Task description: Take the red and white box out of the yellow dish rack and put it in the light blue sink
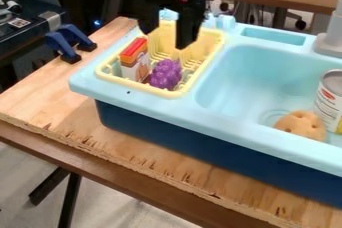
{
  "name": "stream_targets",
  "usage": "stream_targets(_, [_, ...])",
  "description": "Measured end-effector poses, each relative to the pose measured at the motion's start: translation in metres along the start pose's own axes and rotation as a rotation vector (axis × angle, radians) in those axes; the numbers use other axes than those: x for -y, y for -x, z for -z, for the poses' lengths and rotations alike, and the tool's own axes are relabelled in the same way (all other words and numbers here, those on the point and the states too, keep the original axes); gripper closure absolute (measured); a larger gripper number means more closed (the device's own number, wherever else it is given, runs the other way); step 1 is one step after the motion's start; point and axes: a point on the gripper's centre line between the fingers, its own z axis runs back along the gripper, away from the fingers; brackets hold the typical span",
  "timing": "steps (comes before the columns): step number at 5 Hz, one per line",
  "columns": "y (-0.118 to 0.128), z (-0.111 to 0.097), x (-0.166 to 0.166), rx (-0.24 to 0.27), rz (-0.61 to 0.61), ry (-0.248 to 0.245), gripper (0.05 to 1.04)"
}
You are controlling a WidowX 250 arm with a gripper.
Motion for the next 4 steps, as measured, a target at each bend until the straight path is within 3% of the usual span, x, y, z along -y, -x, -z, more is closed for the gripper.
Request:
stream_targets(1, [0.001, 0.002, -0.024, 0.015, -0.073, 0.009, 0.081])
stream_targets(2, [0.002, 0.004, -0.044, 0.03, -0.144, 0.056, 0.081])
stream_targets(4, [-0.009, 0.024, -0.053, -0.025, -0.185, 0.075, 0.081])
